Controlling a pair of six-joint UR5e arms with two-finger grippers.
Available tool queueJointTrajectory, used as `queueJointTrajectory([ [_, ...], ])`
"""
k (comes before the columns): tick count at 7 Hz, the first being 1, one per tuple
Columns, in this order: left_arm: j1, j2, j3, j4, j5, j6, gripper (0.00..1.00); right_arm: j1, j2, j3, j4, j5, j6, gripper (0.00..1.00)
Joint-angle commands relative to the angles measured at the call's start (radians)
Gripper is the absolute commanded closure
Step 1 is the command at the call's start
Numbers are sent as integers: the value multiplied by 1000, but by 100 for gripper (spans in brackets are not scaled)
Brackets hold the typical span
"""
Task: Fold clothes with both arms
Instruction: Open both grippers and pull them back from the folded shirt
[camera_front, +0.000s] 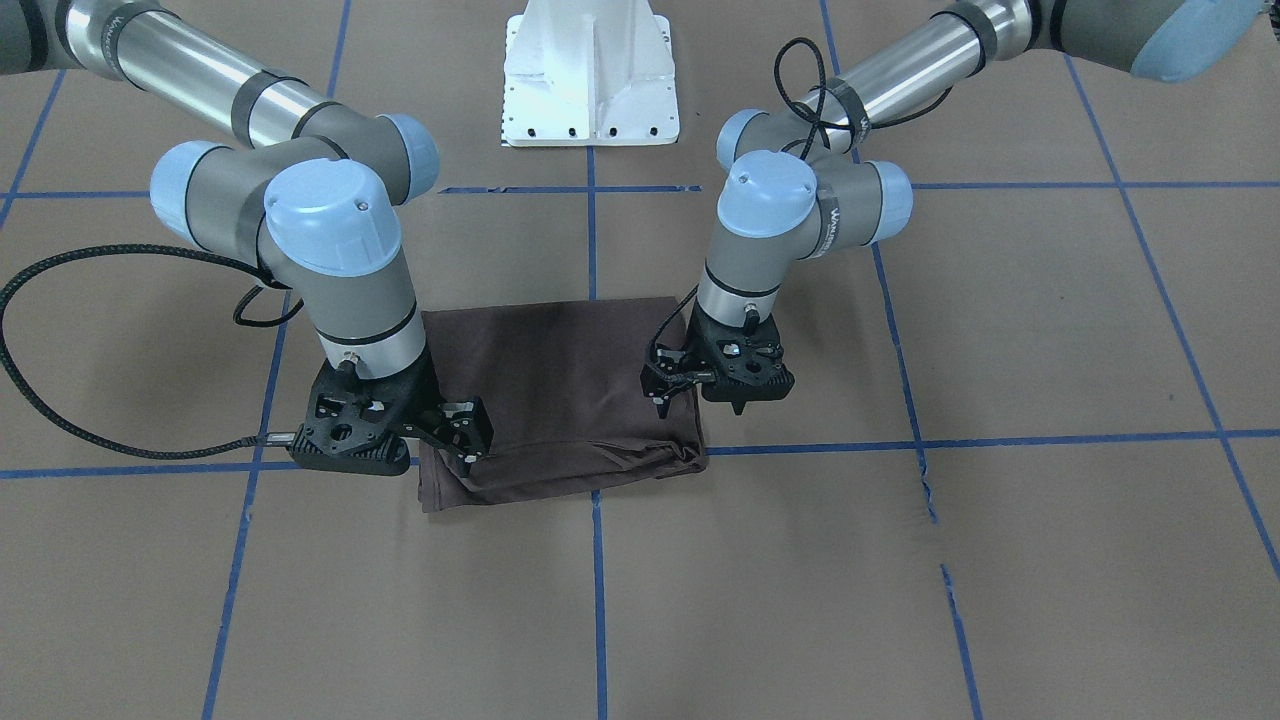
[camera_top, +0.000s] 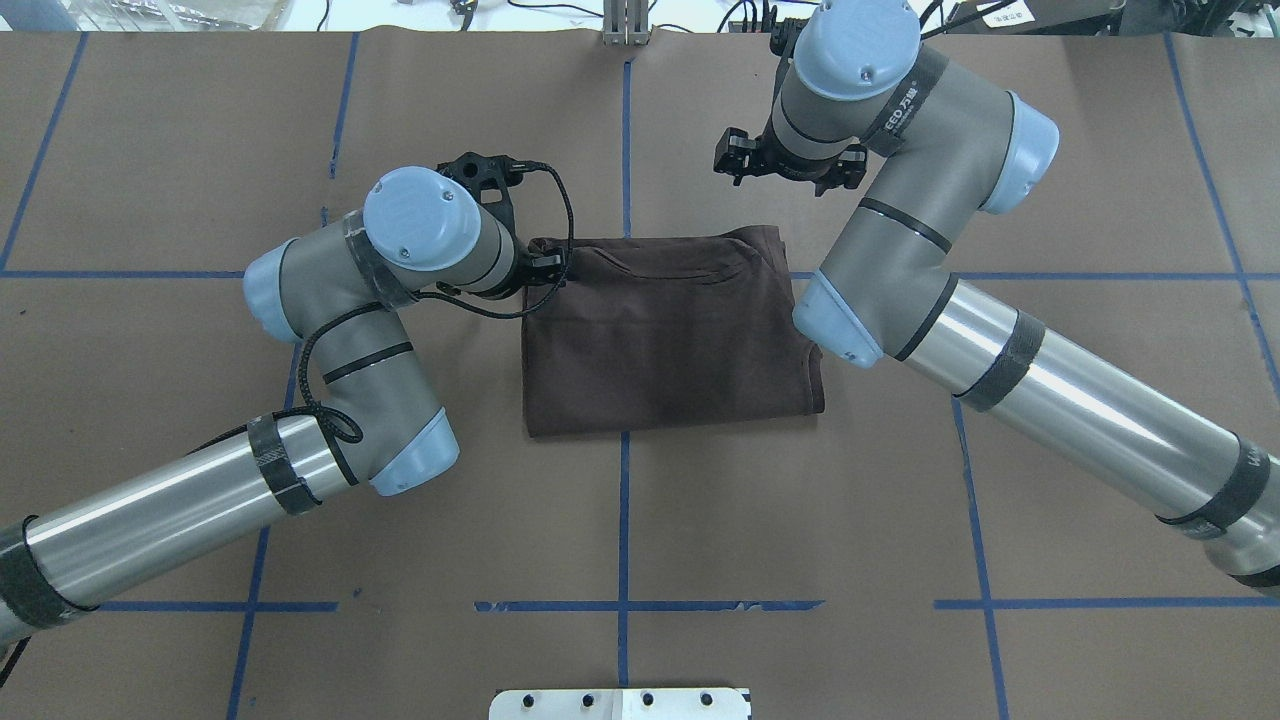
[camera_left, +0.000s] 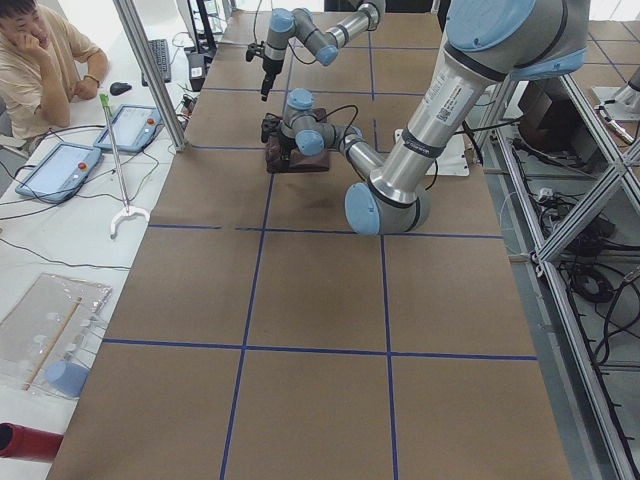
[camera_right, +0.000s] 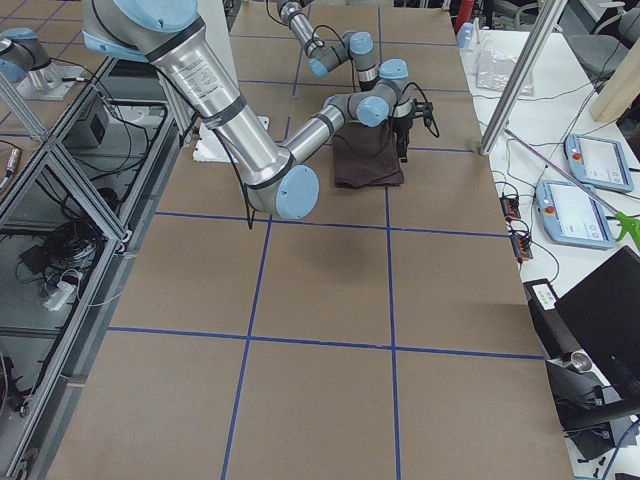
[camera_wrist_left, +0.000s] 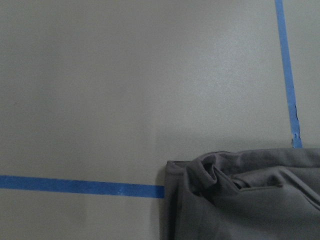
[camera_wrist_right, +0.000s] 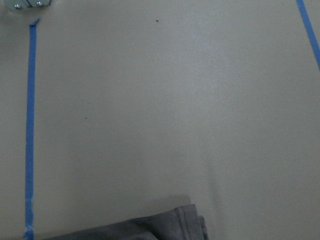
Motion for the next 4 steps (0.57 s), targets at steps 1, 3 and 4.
queueJointTrajectory([
  [1, 4, -40, 62, 0, 5, 1, 0, 0, -12, 9, 2, 0, -2, 0],
  [3, 3, -89, 150, -9, 43, 11, 0, 0, -15, 9, 2, 0, -2, 0],
  [4, -8, -88, 160, -9, 46, 11, 0, 0, -15, 10, 2, -1, -3, 0],
])
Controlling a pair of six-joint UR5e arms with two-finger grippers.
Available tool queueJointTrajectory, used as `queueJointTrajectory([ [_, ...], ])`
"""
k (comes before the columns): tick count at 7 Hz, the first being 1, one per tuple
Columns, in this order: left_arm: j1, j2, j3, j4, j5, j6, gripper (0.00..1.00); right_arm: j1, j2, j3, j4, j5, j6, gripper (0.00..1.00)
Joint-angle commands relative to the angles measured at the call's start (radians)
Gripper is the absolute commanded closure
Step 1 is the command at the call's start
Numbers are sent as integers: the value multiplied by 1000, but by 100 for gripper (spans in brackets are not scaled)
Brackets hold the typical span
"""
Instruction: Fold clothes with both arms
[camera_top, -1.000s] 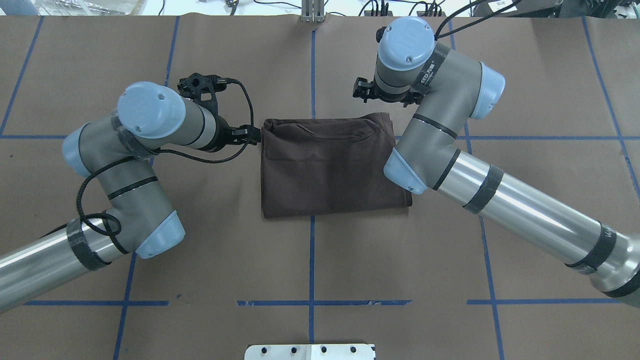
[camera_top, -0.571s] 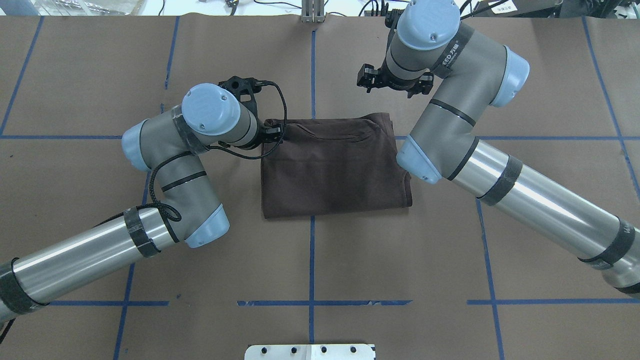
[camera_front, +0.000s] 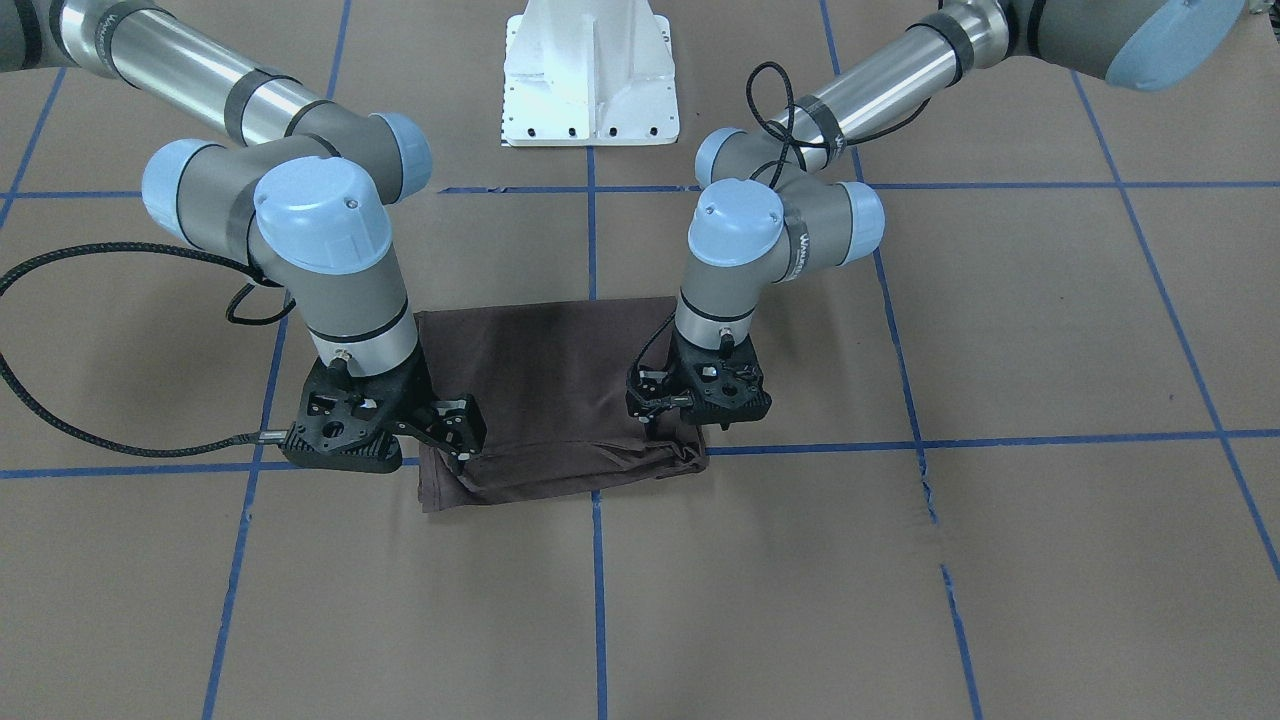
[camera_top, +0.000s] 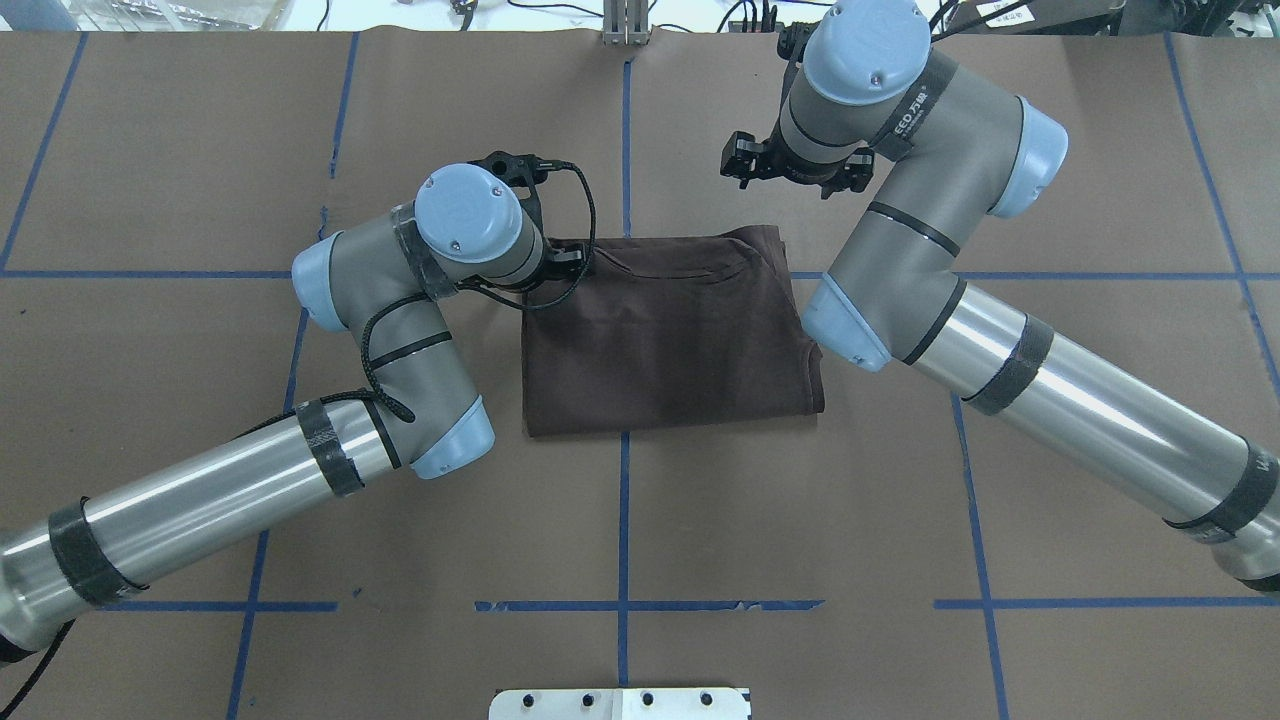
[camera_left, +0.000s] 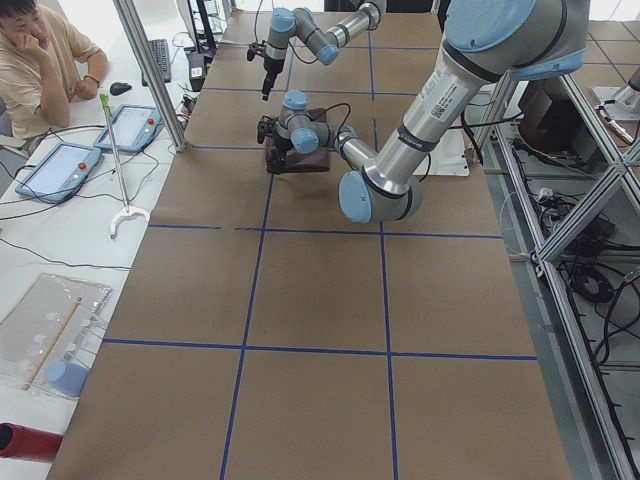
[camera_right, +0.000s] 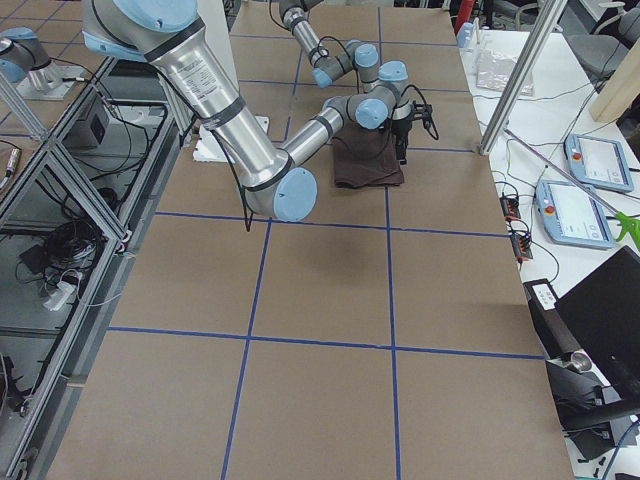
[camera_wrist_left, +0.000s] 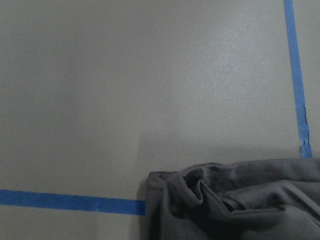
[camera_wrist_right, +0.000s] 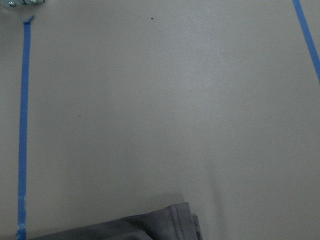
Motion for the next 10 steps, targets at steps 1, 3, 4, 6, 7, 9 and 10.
queueJointTrajectory([
  [1, -38, -2, 33, -3, 14, 14, 0, 0, -2, -1, 0, 0, -1, 0],
  [3, -85, 37, 53, -9, 14, 109, 0, -2, -18, 3, 2, 0, -1, 0],
  [4, -101, 67, 51, -9, 14, 158, 0, 0, -24, 6, 3, -1, -1, 0],
  [6, -177, 114, 22, -105, -1, 299, 0, 8, -35, 12, 2, 28, -32, 0],
  [7, -215, 149, -60, -95, -49, 352, 0, 55, -61, 25, -3, 110, -108, 0],
  [9, -300, 348, -340, -38, -161, 521, 0, 176, -242, 167, -14, 233, -302, 0],
  [10, -337, 445, -492, 59, -174, 614, 0, 258, -345, 244, -46, 290, -434, 0],
])
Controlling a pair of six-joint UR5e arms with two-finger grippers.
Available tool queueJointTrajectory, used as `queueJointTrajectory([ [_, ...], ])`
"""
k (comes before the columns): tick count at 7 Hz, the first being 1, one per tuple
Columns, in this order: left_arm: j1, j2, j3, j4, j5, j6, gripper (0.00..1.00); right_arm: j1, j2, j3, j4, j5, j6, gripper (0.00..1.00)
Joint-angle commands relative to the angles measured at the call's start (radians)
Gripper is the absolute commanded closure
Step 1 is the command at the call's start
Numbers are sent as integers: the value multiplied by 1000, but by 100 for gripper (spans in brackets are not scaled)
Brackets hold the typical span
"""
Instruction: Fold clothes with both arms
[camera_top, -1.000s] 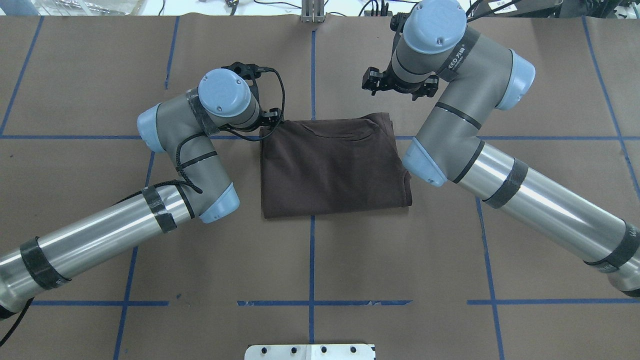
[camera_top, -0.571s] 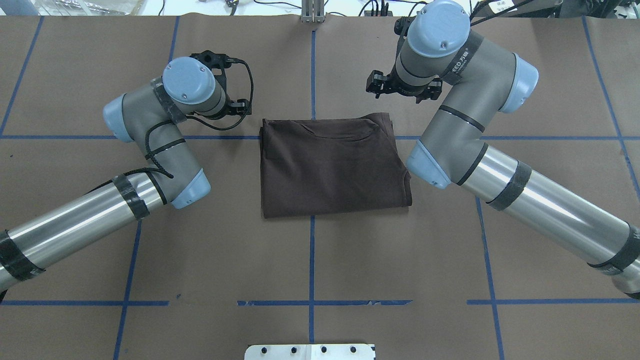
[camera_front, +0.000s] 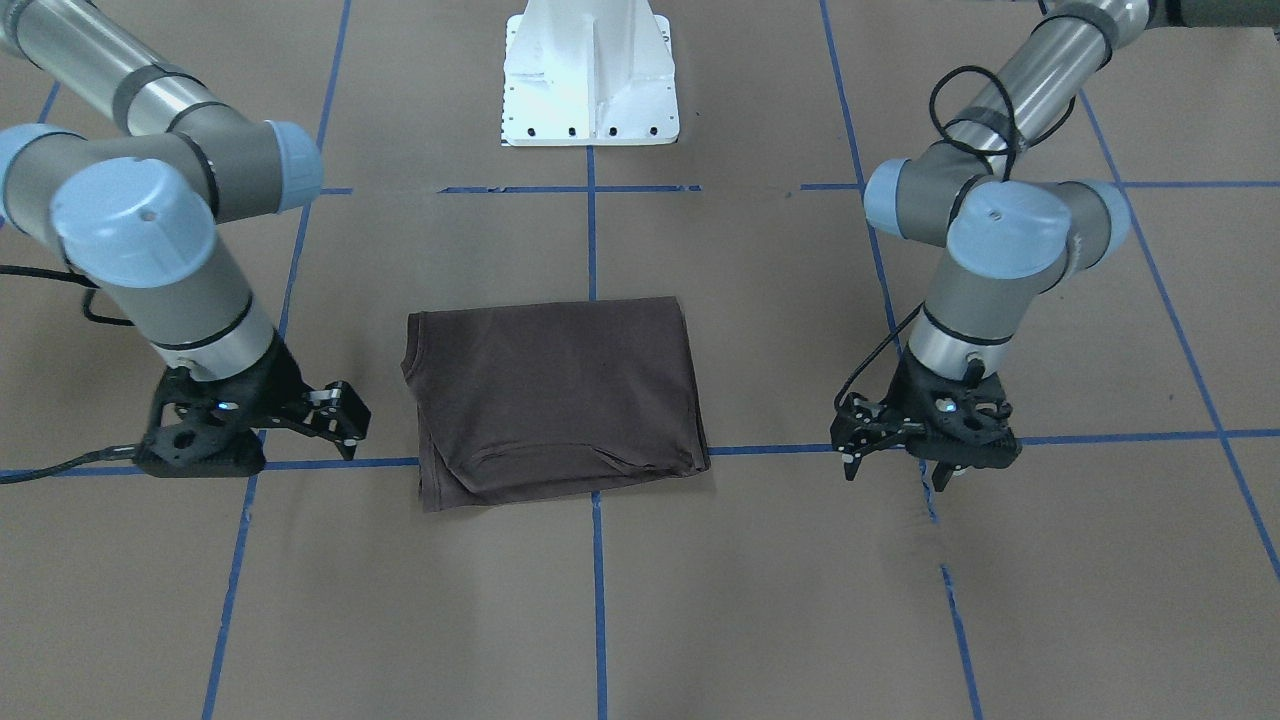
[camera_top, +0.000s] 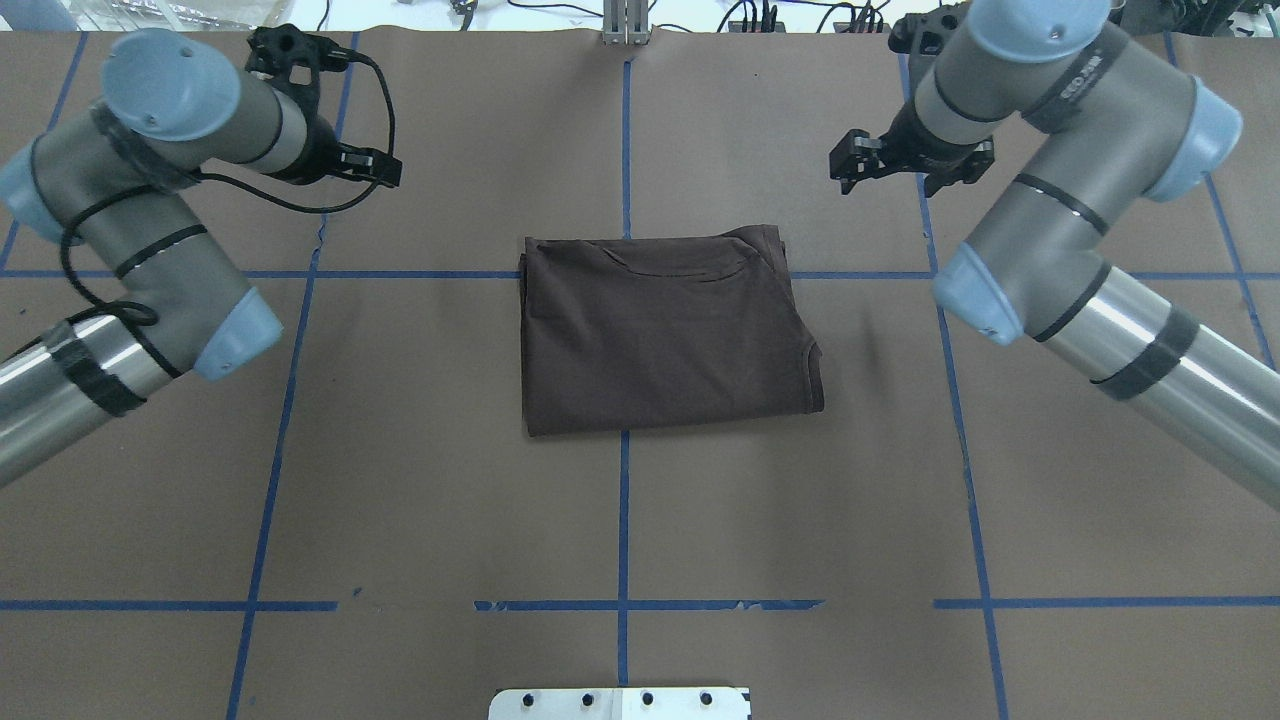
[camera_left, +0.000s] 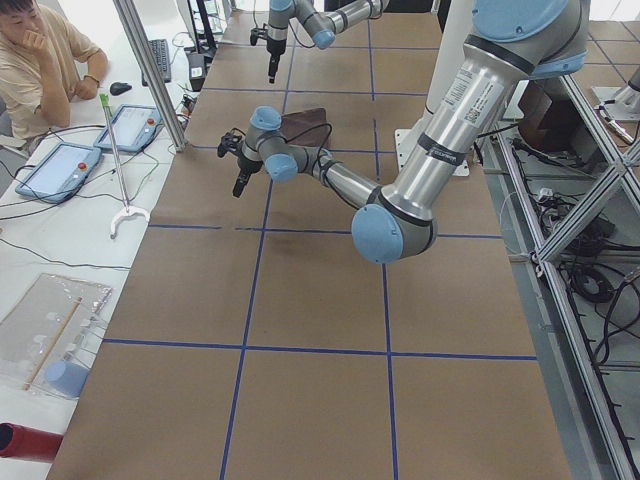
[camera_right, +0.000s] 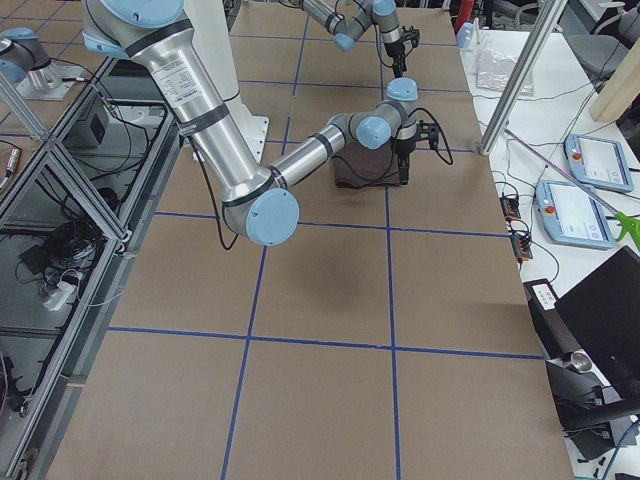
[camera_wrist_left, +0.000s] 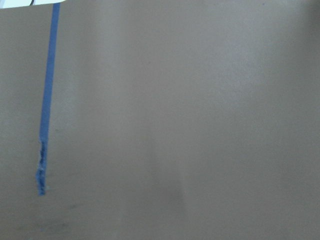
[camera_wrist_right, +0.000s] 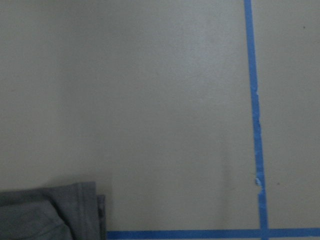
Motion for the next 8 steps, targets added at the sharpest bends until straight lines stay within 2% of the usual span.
queueJointTrajectory([
  [1, -110, 202, -293, 158, -70, 220, 0, 174, -224, 171, -86, 113, -310, 0],
  [2, -203, 294, -349, 169, -129, 356, 0, 226, -310, 236, -138, 118, -431, 0],
  [4, -426, 405, -354, 170, -272, 673, 0, 300, -468, 301, -143, 130, -566, 0],
  [6, -520, 512, -358, 207, -364, 718, 0, 386, -633, 335, -122, 231, -574, 0],
  [7, -533, 589, -352, 210, -389, 718, 0, 405, -716, 329, -71, 231, -577, 0],
  [8, -616, 631, -351, 224, -410, 719, 0, 419, -785, 326, -39, 230, -578, 0],
])
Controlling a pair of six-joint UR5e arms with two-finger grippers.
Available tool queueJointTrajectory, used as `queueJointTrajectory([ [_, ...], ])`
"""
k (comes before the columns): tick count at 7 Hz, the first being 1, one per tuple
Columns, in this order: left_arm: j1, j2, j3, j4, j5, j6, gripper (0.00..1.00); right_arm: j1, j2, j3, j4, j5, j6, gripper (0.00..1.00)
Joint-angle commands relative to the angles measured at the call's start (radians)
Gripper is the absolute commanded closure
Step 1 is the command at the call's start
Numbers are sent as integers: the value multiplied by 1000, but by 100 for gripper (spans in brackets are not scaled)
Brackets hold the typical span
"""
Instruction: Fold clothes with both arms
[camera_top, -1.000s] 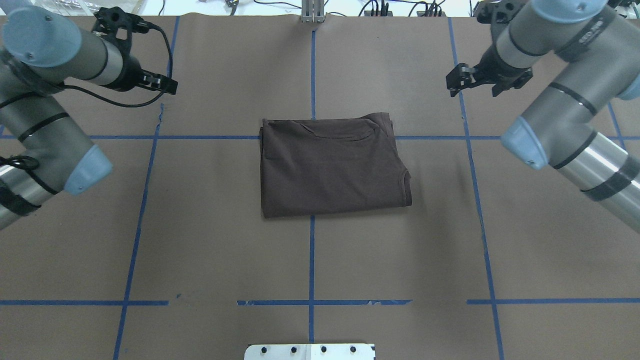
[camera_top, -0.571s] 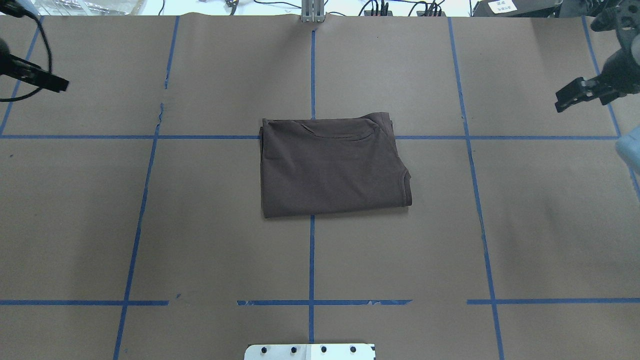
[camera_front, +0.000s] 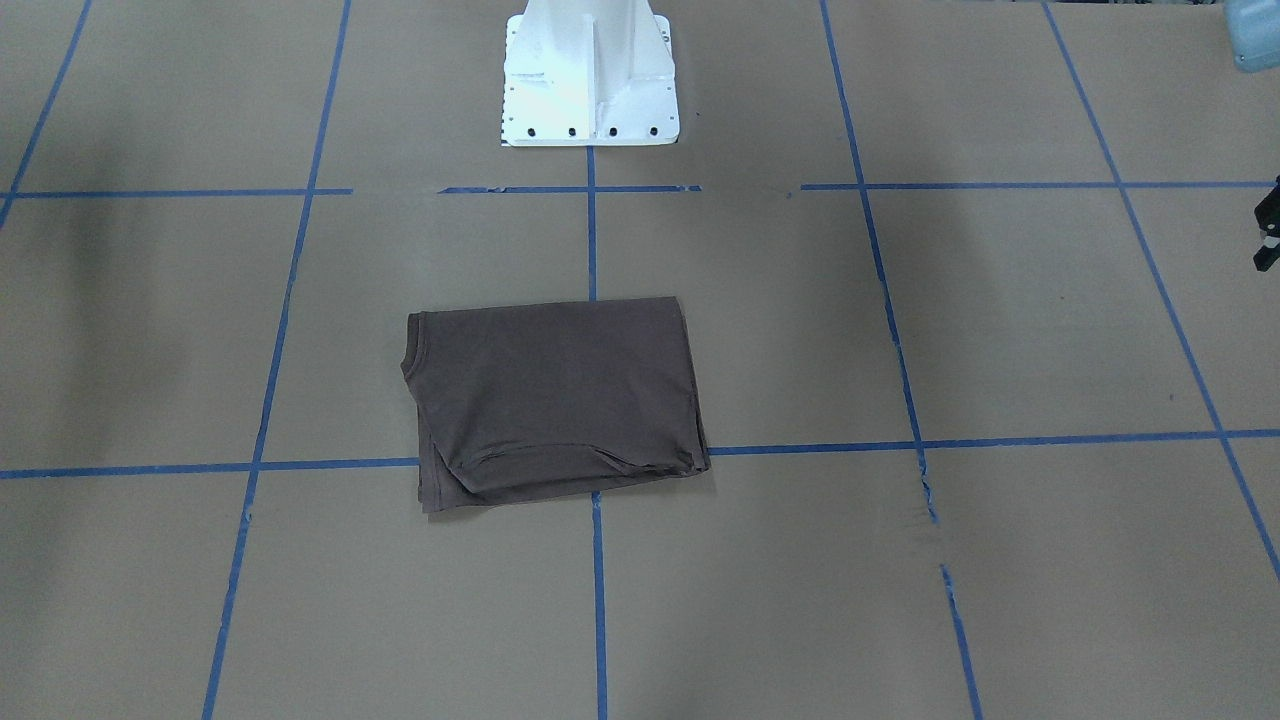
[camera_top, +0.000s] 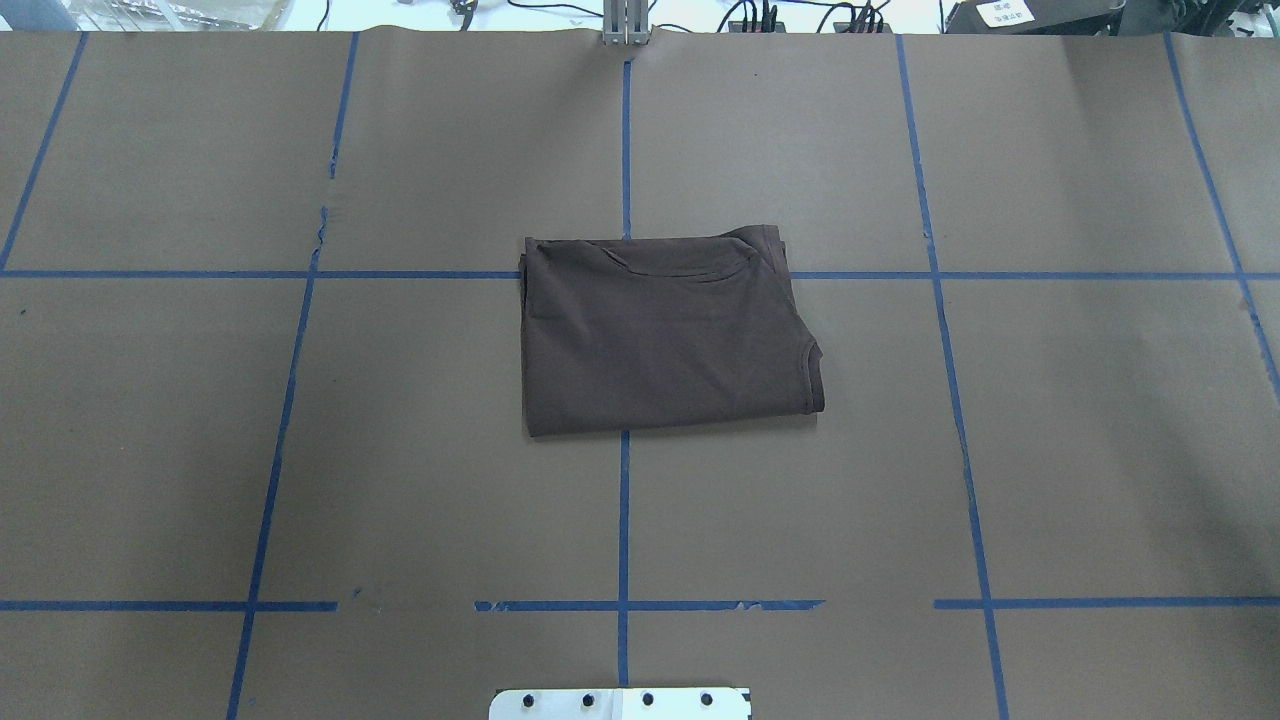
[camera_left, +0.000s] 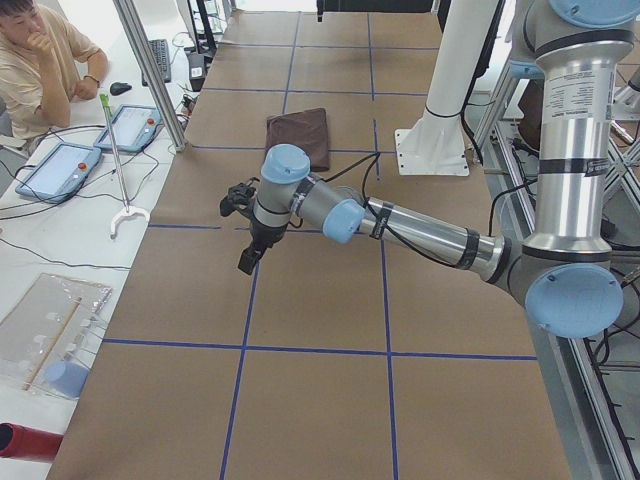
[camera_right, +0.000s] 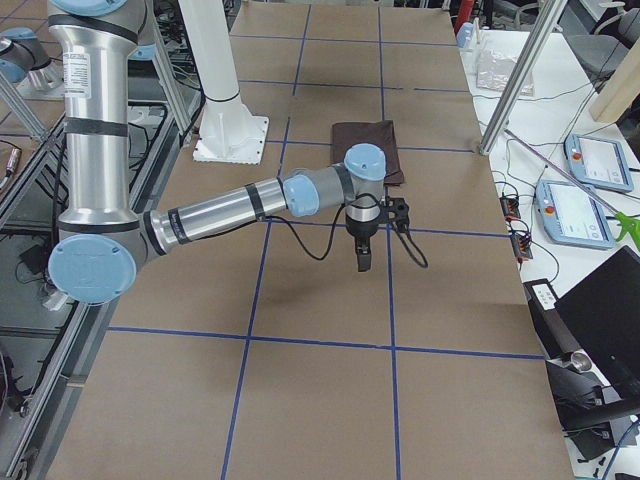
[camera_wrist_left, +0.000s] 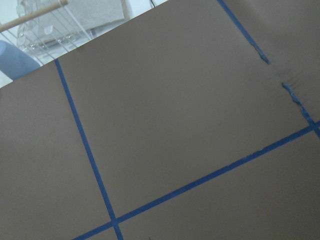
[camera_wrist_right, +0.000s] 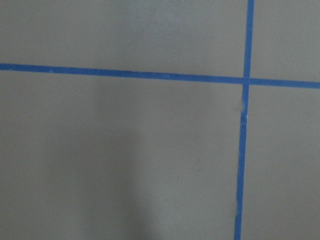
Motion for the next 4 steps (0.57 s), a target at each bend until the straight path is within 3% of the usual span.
queueJointTrajectory([
  [1, -109, 113, 7, 38, -95, 5, 0, 34, -148, 9, 114, 8, -7, 0],
  [2, -111, 128, 9, 107, -106, 5, 0, 36, -197, 3, 189, 11, -7, 0],
  [4, -110, 134, -8, 254, -108, 5, 0, 127, -231, 6, 180, 36, -52, 0],
])
